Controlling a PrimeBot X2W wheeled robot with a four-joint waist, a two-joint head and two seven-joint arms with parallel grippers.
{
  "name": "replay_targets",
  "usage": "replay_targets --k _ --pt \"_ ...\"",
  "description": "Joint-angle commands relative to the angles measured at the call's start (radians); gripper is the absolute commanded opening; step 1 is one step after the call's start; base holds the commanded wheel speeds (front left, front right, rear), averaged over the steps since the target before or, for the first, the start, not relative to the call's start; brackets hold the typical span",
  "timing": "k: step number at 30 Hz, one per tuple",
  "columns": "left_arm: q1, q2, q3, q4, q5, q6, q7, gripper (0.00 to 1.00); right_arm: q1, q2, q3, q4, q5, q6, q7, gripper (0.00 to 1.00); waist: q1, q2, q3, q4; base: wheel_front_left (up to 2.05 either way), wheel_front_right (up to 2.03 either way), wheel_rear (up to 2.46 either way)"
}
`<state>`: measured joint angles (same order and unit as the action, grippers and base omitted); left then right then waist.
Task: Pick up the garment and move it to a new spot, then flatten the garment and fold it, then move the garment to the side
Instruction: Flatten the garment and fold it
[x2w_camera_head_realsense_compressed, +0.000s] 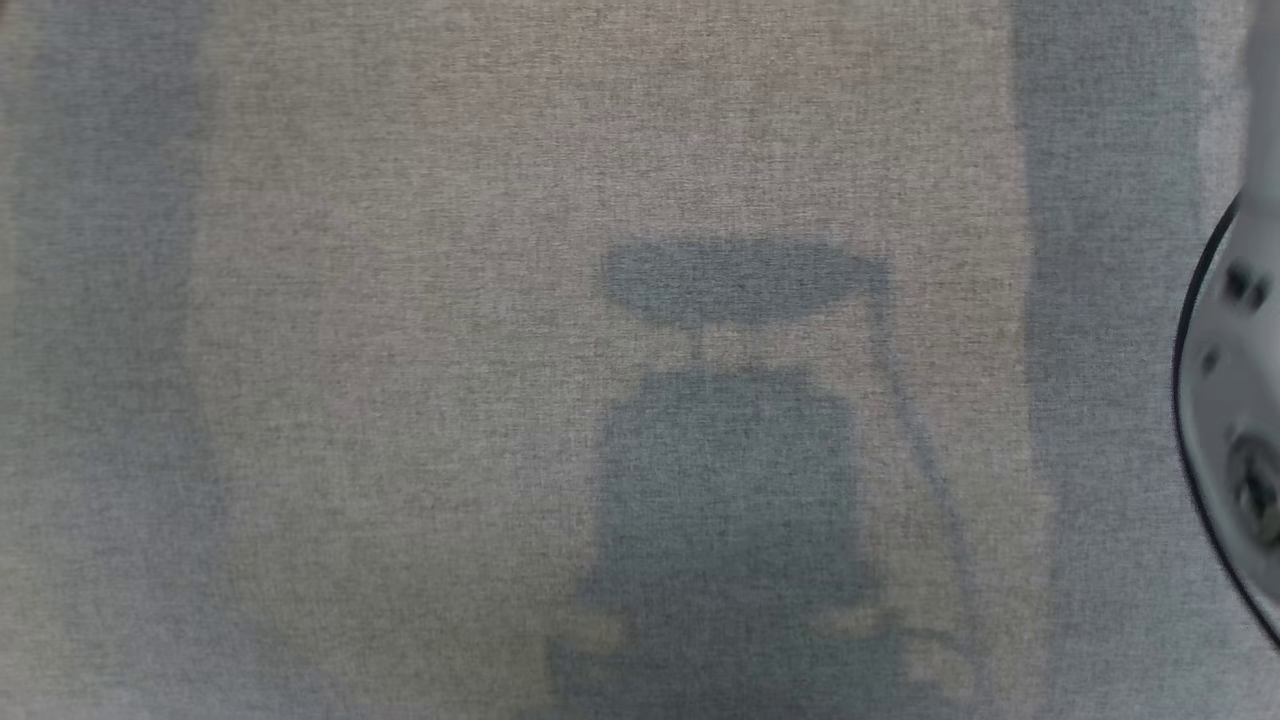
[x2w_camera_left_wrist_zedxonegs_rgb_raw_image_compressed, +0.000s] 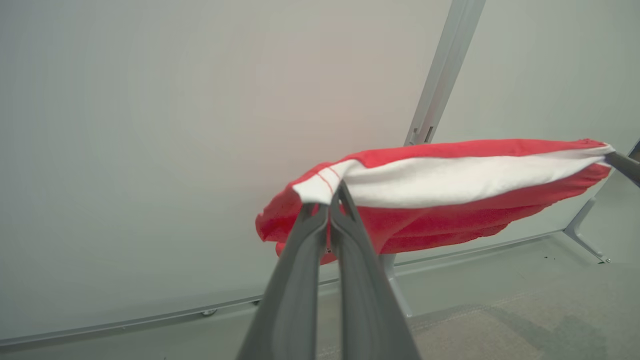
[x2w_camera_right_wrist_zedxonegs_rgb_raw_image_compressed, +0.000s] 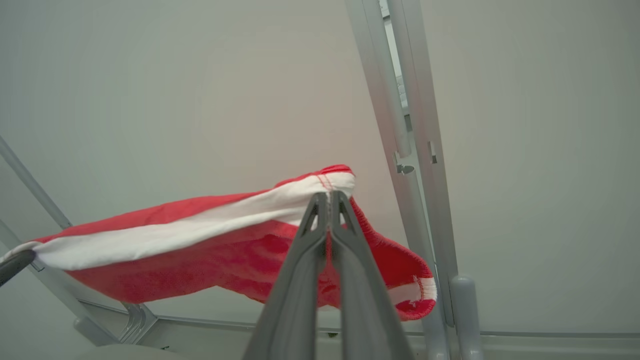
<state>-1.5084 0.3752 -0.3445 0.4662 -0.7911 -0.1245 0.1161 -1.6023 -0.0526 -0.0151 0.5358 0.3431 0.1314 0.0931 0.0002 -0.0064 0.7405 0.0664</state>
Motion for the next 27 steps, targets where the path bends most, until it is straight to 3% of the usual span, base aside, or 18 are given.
replay_targets --k 1,8,14,21,27 --pt "0.074 0.021 -0.029 0.008 -0.003 -0.005 -0.027 0.00 0.100 -0.029 0.031 -0.017 0.039 -0.001 -0.011 0.00 -0.0002 0.0064 0.008 -0.020 0.00 0.00 0.00" --pt "0.430 0.160 -0.173 -0.149 -0.130 -0.006 -0.154 0.00 0.596 -0.198 0.191 -0.234 0.252 -0.001 0.004 0.00 -0.0002 0.0064 -0.088 -0.049 0.00 0.00 0.00" --pt "0.799 0.290 -0.210 -0.319 -0.210 0.003 -0.226 0.00 1.017 -0.335 0.179 -0.479 0.412 -0.003 0.036 0.00 -0.0002 0.0064 -0.200 -0.048 0.00 0.00 0.00" --pt "1.254 0.342 -0.245 -0.547 -0.264 0.132 -0.313 0.00 1.438 -0.378 0.102 -0.724 0.459 -0.003 0.070 0.00 -0.0002 0.0064 -0.294 -0.065 0.00 0.00 0.00" --pt "1.578 0.320 -0.216 -0.744 -0.324 0.242 -0.370 0.00 1.774 -0.348 0.045 -0.888 0.475 -0.003 0.075 0.00 -0.0002 0.0064 -0.303 -0.080 0.00 0.00 0.00"
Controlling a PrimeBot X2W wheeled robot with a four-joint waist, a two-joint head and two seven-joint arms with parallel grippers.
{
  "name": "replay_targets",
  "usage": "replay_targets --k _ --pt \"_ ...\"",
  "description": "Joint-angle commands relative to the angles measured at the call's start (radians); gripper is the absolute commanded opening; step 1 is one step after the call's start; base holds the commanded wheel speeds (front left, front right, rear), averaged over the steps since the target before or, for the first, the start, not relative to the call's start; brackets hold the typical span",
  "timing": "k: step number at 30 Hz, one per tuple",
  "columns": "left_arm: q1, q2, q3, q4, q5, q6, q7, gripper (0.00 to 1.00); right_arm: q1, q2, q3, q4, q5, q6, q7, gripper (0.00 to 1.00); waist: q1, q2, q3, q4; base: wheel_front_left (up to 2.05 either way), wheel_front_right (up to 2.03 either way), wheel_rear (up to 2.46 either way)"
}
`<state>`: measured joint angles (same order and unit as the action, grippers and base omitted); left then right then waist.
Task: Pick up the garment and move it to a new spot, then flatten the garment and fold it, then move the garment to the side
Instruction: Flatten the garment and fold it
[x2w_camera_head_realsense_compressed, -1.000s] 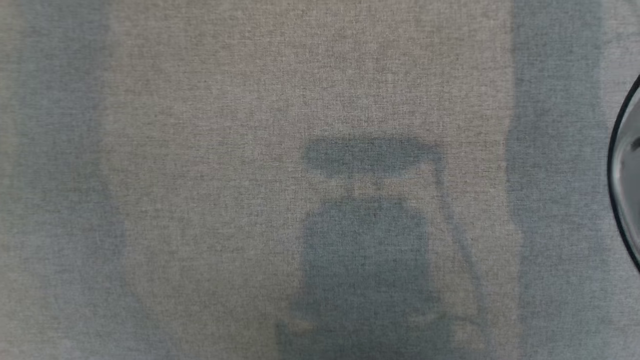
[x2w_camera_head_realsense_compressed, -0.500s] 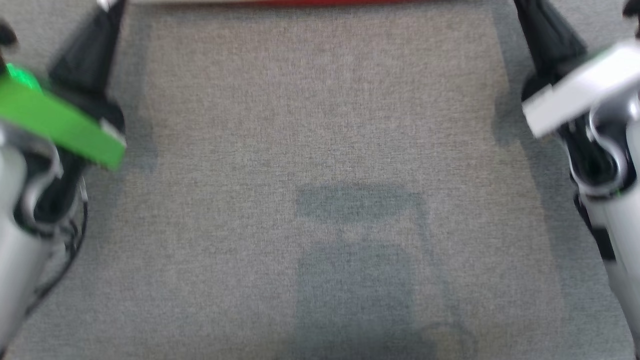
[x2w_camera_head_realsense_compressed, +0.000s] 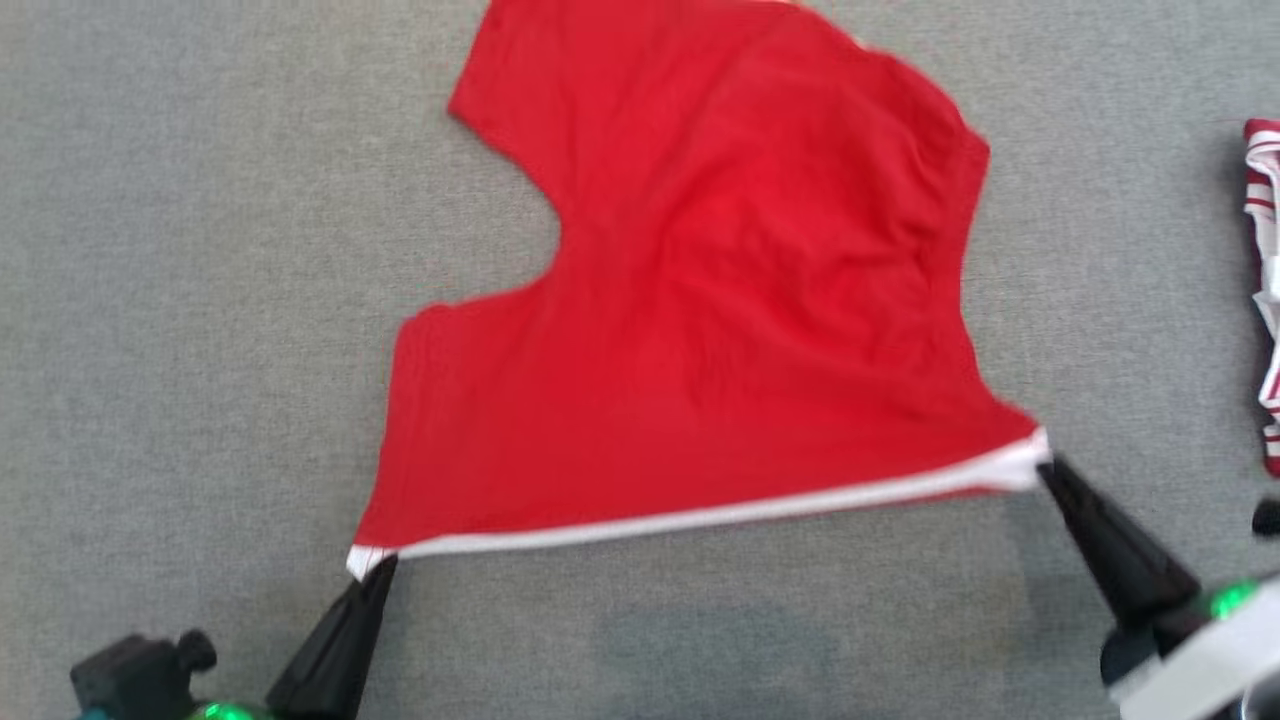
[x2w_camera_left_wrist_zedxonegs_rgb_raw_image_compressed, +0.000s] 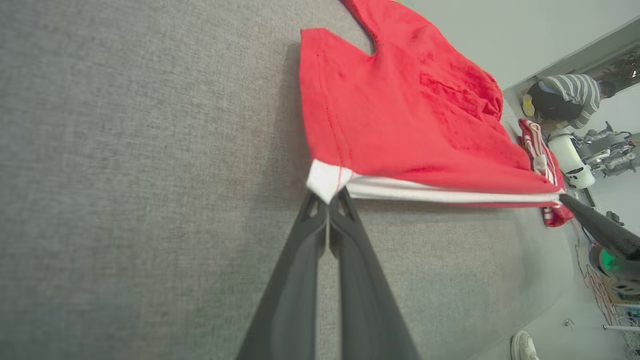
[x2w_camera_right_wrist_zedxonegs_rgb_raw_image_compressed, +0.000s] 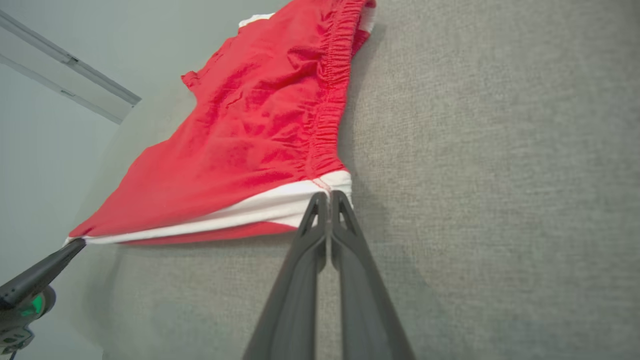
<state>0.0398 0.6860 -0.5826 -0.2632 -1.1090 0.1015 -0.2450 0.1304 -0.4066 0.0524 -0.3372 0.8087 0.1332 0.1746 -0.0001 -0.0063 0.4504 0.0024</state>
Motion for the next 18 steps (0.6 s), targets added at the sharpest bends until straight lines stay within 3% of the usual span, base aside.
replay_targets --k 1,5,9,10,11,12,18 --pt "0.069 0.011 0.034 -0.043 -0.016 0.025 -0.013 0.00 0.090 0.009 -0.025 -0.042 0.012 -0.004 -0.001 0.00 0.0001 0.0063 -0.011 -0.021 0.00 0.00 0.00" --pt "0.183 0.070 0.066 -0.170 -0.039 0.052 -0.010 0.00 0.187 0.024 -0.005 -0.129 0.036 -0.003 0.015 0.00 0.0001 0.0063 0.006 -0.074 0.00 0.00 0.00" --pt "0.188 0.192 0.133 -0.276 -0.056 0.086 0.044 0.00 0.109 0.049 0.046 -0.124 0.081 -0.003 0.023 0.00 0.0001 0.0063 0.033 -0.132 0.00 0.00 0.00" --pt "0.188 0.192 0.133 -0.276 -0.056 0.086 0.044 0.00 0.109 0.049 0.046 -0.124 0.081 -0.003 0.023 0.00 0.0001 0.0063 0.033 -0.132 0.00 0.00 0.00" --pt "0.154 0.262 0.184 -0.331 -0.078 0.107 0.099 0.00 0.031 0.055 0.076 -0.082 0.081 -0.003 0.032 0.00 0.0001 0.0063 0.054 -0.161 0.00 0.00 0.00" --pt "0.154 0.262 0.184 -0.331 -0.078 0.107 0.099 0.00 0.031 0.055 0.076 -0.082 0.081 -0.003 0.032 0.00 0.0001 0.0063 0.054 -0.161 0.00 0.00 0.00" --pt "-0.003 0.495 0.356 -0.439 -0.195 0.179 0.328 0.00 -0.254 0.127 0.183 0.040 0.126 -0.002 0.071 0.00 0.0001 0.0063 0.134 -0.247 0.00 0.00 0.00"
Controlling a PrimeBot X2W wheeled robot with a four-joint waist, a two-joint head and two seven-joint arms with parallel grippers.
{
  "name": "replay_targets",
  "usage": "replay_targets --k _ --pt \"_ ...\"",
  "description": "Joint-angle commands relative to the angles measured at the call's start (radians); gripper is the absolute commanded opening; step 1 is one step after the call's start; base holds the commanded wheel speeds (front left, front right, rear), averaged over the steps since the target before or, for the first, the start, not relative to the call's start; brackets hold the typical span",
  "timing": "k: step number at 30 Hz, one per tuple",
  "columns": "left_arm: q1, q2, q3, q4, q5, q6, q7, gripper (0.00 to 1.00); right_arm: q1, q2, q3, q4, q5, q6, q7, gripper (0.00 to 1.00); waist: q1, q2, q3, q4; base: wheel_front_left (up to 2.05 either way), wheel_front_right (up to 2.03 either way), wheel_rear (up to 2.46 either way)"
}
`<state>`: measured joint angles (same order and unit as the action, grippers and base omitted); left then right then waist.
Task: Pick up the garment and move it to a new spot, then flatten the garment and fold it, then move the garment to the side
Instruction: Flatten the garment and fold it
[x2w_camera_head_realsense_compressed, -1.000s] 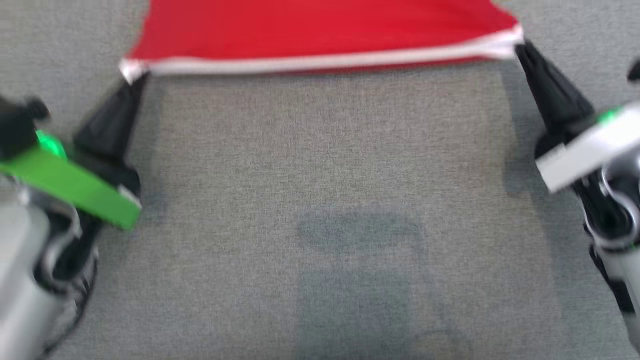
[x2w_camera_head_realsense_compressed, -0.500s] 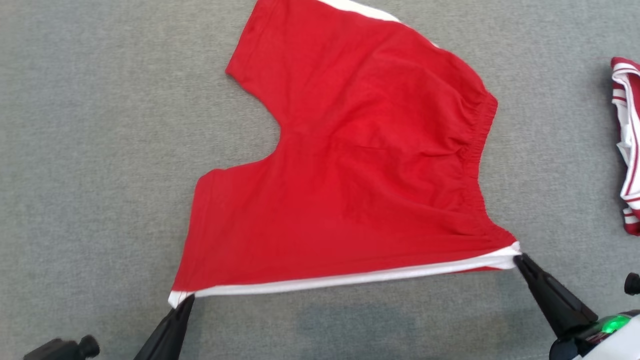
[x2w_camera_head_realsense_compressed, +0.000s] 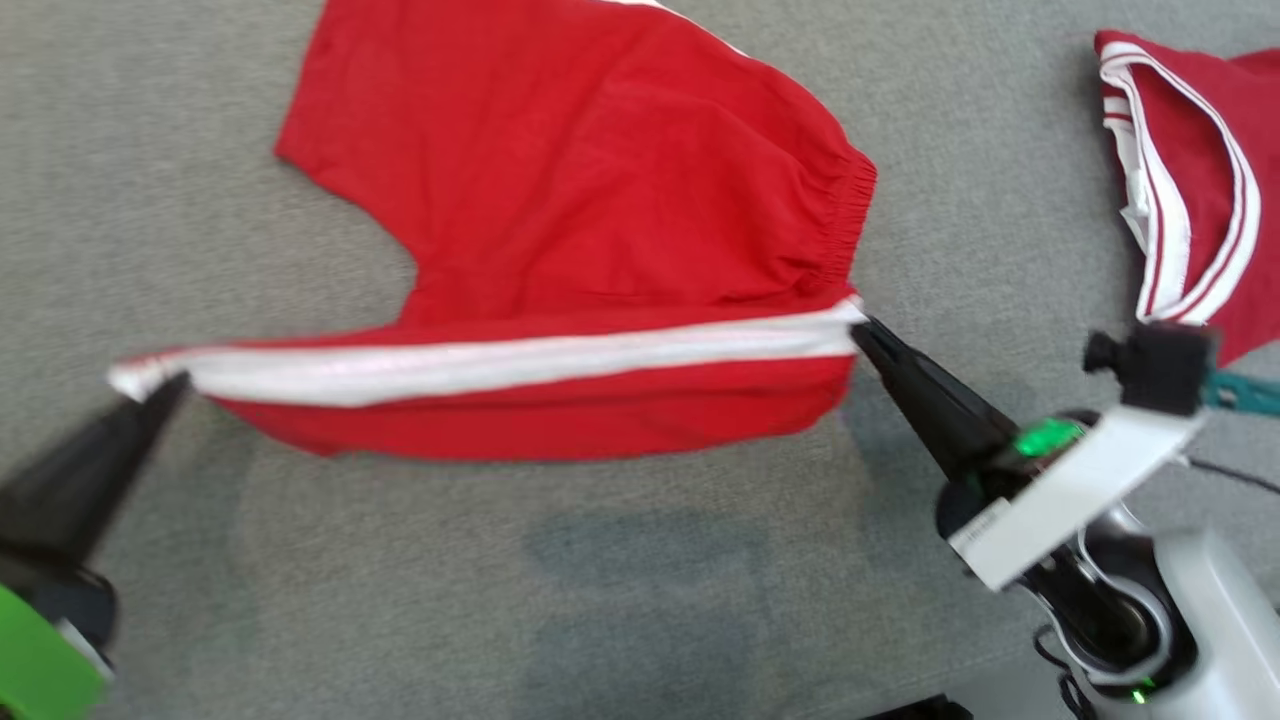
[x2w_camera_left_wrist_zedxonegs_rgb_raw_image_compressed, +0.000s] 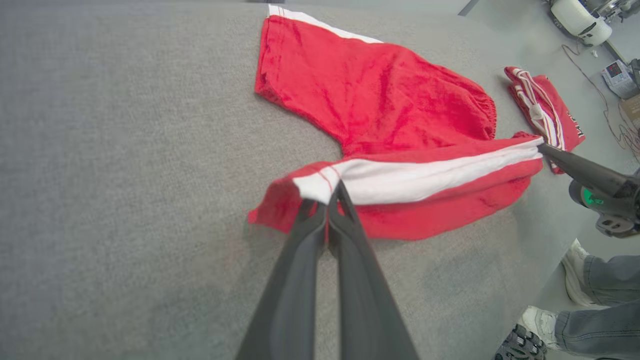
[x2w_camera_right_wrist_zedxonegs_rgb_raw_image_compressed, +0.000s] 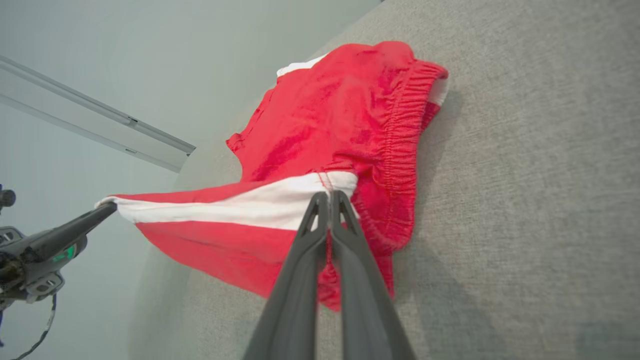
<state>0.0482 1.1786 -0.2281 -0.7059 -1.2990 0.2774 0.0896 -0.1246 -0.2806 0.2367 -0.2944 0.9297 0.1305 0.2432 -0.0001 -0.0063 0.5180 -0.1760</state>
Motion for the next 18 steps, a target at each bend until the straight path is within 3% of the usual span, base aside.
replay_targets --k 1,5,8,11,14,18 --pt "-0.047 0.034 0.027 -0.003 -0.025 0.008 0.032 0.00 -0.038 0.012 0.017 0.013 0.016 0.000 0.014 0.00 0.0001 0.0063 0.078 -0.081 0.00 0.00 0.00" --pt "-0.212 0.144 0.108 0.015 -0.118 0.009 0.188 0.00 -0.172 0.056 0.067 0.051 0.060 0.000 0.057 0.00 0.0001 0.0063 0.119 -0.121 0.00 0.00 0.00" --pt "-0.337 0.189 0.119 0.037 -0.175 -0.012 0.299 0.00 -0.226 0.071 0.079 0.059 0.088 0.000 0.079 0.00 0.0001 0.0063 0.142 -0.146 0.00 0.00 0.00" --pt "-0.504 0.233 0.088 0.081 -0.143 -0.046 0.441 0.00 -0.262 0.080 0.062 0.036 0.138 0.000 0.104 0.00 0.0001 0.0063 0.166 -0.182 0.00 0.00 0.00" --pt "-0.638 0.220 0.047 0.116 -0.105 -0.068 0.532 0.00 -0.262 0.081 0.037 0.019 0.158 0.000 0.116 0.00 0.0001 0.0063 0.172 -0.203 0.00 0.00 0.00" --pt "-0.838 0.134 -0.055 0.192 -0.010 -0.088 0.656 0.00 -0.261 0.117 0.010 0.020 0.180 0.000 0.135 0.00 0.0001 0.0063 0.188 -0.222 0.00 0.00 0.00"
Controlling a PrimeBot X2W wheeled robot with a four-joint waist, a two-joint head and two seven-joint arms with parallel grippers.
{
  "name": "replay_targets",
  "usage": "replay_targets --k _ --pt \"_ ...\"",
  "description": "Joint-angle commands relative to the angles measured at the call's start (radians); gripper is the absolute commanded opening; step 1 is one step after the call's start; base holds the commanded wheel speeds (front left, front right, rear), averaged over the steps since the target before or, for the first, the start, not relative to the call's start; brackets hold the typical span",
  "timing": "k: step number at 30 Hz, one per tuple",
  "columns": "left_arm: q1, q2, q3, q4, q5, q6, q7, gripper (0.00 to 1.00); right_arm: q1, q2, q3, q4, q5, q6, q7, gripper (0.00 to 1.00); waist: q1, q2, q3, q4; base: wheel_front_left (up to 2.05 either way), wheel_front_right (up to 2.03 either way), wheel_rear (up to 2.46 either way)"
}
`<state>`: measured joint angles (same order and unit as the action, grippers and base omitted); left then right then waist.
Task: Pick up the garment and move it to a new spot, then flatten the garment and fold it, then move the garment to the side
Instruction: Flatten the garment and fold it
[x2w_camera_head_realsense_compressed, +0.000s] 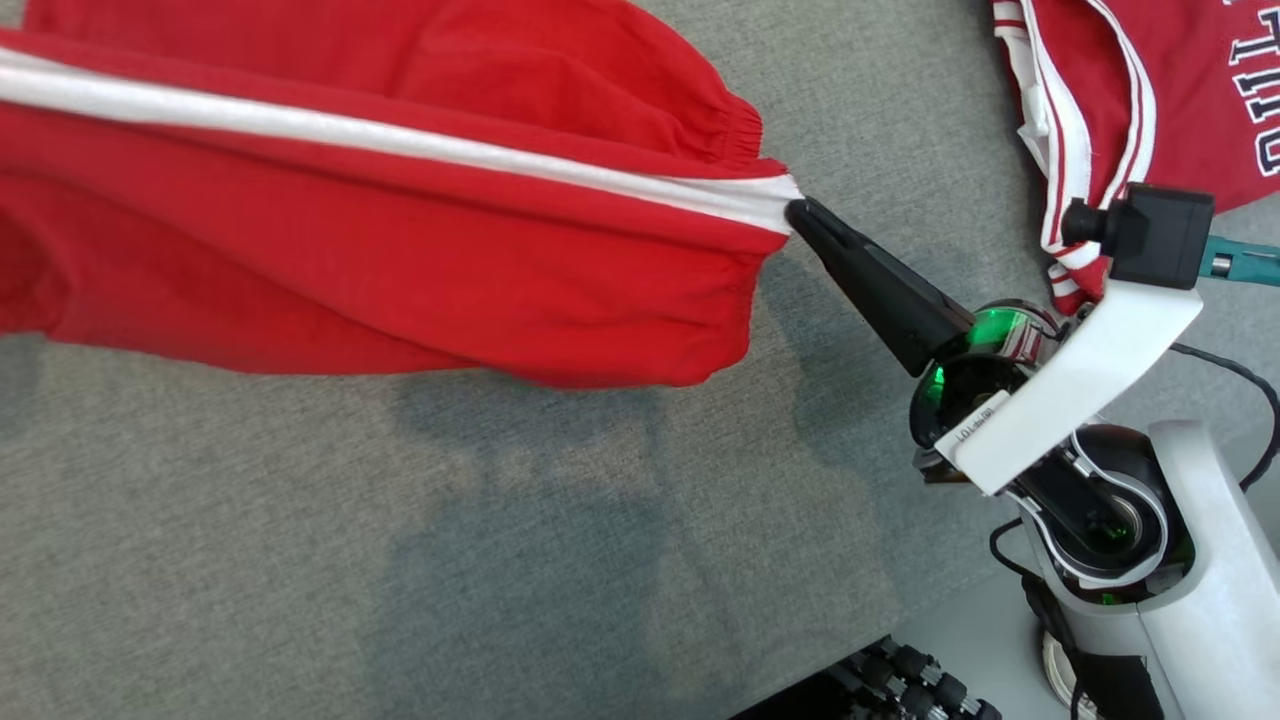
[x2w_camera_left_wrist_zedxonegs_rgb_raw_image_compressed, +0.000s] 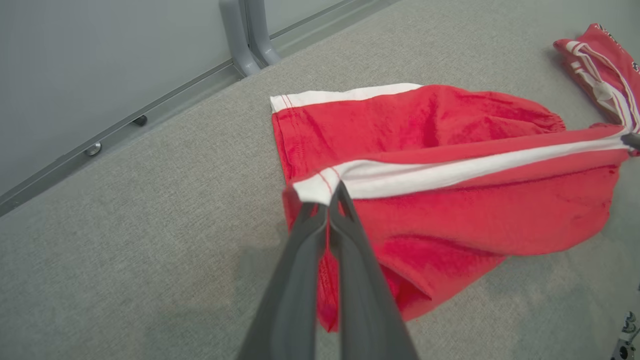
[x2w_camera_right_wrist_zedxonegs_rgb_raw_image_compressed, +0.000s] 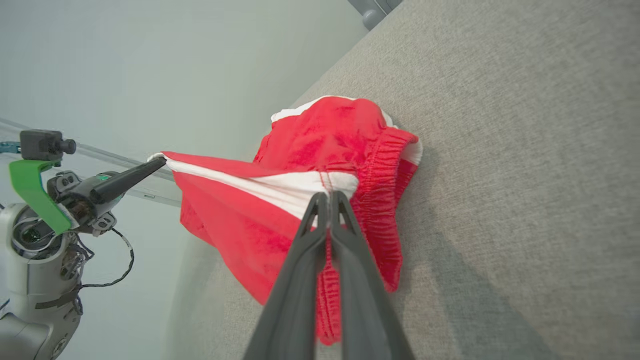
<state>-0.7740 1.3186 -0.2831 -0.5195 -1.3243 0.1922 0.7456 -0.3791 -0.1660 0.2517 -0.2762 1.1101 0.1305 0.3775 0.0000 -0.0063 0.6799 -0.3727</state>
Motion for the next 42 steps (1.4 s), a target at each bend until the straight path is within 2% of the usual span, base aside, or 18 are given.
replay_targets --k 1,7,11,16,22,23,24,25,26,27,28,35,42 --pt "-0.077 -0.039 -0.033 0.036 0.053 -0.010 0.033 0.00 -0.012 0.018 -0.007 0.006 -0.005 0.000 0.002 0.00 0.0000 0.0063 0.033 -0.028 0.00 0.00 0.00" --pt "-0.433 -0.294 -0.238 0.268 0.268 -0.053 0.207 0.00 -0.037 0.084 -0.012 0.010 -0.042 0.000 0.003 0.00 0.0000 0.0063 0.081 -0.033 0.00 0.00 0.00" --pt "-0.585 -0.411 -0.310 0.423 0.345 -0.089 0.251 0.00 -0.049 0.106 -0.021 -0.012 -0.039 0.000 0.000 0.00 0.0000 0.0063 0.105 -0.035 0.00 0.00 0.00" --pt "-0.663 -0.478 -0.355 0.559 0.391 -0.127 0.252 0.00 -0.067 0.113 -0.017 -0.005 -0.052 0.000 -0.016 0.00 0.0000 0.0063 0.114 -0.032 0.00 0.00 0.00" --pt "-0.674 -0.503 -0.381 0.635 0.410 -0.145 0.254 0.00 -0.079 0.115 -0.027 0.008 -0.044 0.000 -0.056 0.00 0.0000 0.0063 0.110 -0.020 0.00 0.00 0.00" --pt "-0.672 -0.504 -0.383 0.644 0.407 -0.145 0.257 0.00 -0.080 0.114 -0.031 0.011 -0.043 0.000 -0.065 0.08 0.0000 0.0063 0.108 -0.017 0.00 0.00 0.00" --pt "-0.669 -0.507 -0.385 0.650 0.402 -0.147 0.259 0.00 -0.083 0.114 -0.036 0.014 -0.047 0.000 -0.075 0.48 0.0000 0.0063 0.105 -0.014 0.00 0.00 0.00" --pt "-0.665 -0.511 -0.384 0.658 0.399 -0.137 0.257 0.00 -0.085 0.114 -0.039 0.016 -0.049 0.000 -0.086 1.00 0.0000 0.0063 0.102 -0.010 0.00 0.00 0.00" --pt "-0.661 -0.517 -0.383 0.663 0.400 -0.131 0.251 0.29 -0.084 0.114 -0.040 0.022 -0.049 0.000 -0.090 1.00 0.0000 0.0063 0.098 -0.006 0.00 0.00 0.00" --pt "-0.655 -0.524 -0.384 0.666 0.398 -0.128 0.247 0.88 -0.083 0.114 -0.042 0.025 -0.056 0.000 -0.093 1.00 0.0000 0.0063 0.093 -0.002 0.00 0.00 0.00" --pt "-0.647 -0.533 -0.386 0.666 0.397 -0.127 0.240 1.00 -0.080 0.114 -0.044 0.027 -0.061 0.000 -0.097 1.00 0.0000 0.0063 0.089 0.003 0.00 0.00 0.00" --pt "-0.576 -0.561 -0.374 0.629 0.362 -0.119 0.172 1.00 -0.027 0.114 -0.098 -0.002 -0.136 0.001 -0.121 1.00 0.0000 0.0063 0.036 0.041 0.00 0.00 0.00" --pt "-0.380 -0.510 -0.349 0.529 0.317 -0.075 0.084 1.00 0.067 0.114 -0.145 -0.085 -0.314 0.001 -0.108 1.00 0.0000 0.0063 -0.036 0.080 0.00 0.00 0.00"
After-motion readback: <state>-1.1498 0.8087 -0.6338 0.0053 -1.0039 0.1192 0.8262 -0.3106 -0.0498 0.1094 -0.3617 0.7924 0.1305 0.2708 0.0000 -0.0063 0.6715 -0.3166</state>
